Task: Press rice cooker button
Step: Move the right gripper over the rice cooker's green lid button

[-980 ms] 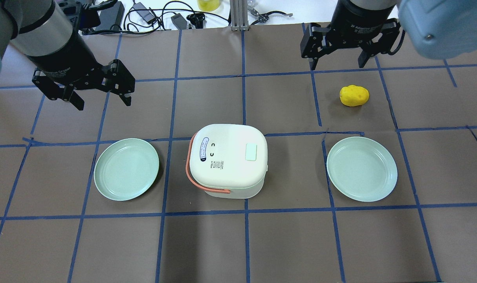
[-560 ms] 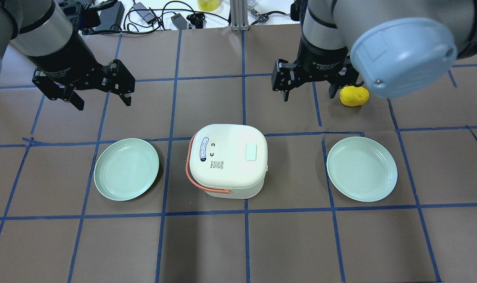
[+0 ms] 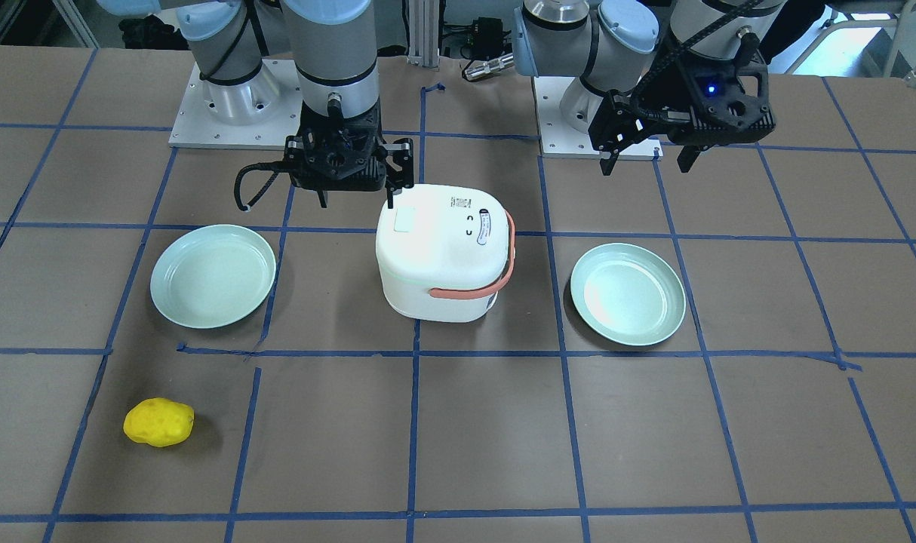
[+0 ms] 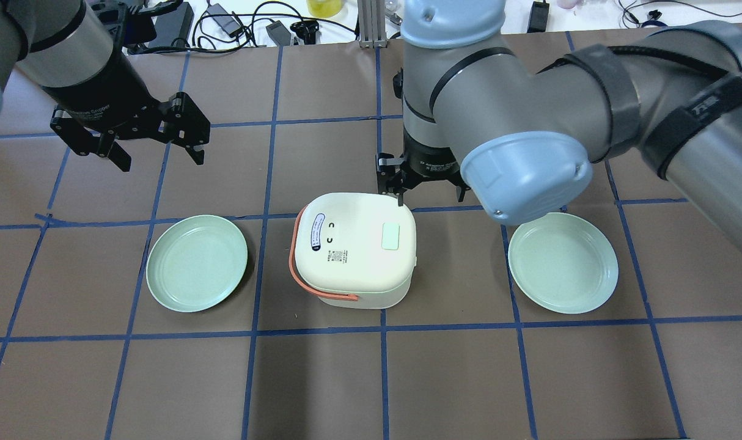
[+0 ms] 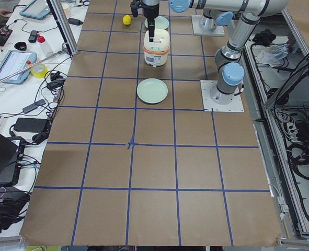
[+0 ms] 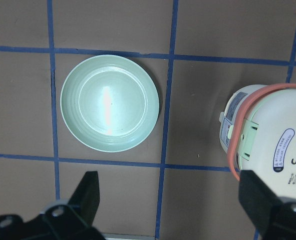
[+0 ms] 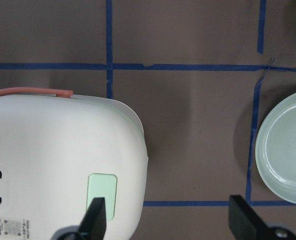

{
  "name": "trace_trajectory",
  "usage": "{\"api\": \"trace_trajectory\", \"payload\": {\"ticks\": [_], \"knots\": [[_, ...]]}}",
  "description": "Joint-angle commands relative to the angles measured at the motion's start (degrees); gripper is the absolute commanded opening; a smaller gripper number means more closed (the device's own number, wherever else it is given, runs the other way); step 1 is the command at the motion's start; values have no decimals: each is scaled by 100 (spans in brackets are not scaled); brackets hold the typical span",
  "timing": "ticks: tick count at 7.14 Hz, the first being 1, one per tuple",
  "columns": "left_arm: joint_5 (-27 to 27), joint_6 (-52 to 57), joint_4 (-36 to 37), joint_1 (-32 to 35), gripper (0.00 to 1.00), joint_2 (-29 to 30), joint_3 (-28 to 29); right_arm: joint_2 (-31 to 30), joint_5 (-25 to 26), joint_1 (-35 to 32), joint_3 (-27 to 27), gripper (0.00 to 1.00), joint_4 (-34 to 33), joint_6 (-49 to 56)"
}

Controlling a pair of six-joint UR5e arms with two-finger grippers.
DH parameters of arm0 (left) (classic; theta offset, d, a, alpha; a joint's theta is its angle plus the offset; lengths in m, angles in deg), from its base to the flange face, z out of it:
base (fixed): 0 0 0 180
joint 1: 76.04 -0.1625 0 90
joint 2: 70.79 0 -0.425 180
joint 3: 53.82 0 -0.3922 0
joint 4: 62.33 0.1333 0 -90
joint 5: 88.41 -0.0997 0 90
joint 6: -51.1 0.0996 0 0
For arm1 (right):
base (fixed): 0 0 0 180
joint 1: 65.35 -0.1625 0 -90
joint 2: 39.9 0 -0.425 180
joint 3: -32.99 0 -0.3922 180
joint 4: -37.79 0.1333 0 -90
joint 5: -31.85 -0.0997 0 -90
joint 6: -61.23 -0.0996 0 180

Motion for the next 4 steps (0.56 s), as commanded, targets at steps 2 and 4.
{"api": "trace_trajectory", "payload": {"ticks": [2, 4], "knots": [[0, 3, 0, 0, 100, 0, 0, 149, -9, -353, -181, 0, -158, -427], [0, -5, 0, 0, 100, 0, 0, 298, 0, -451, -208, 0, -352, -490]]}}
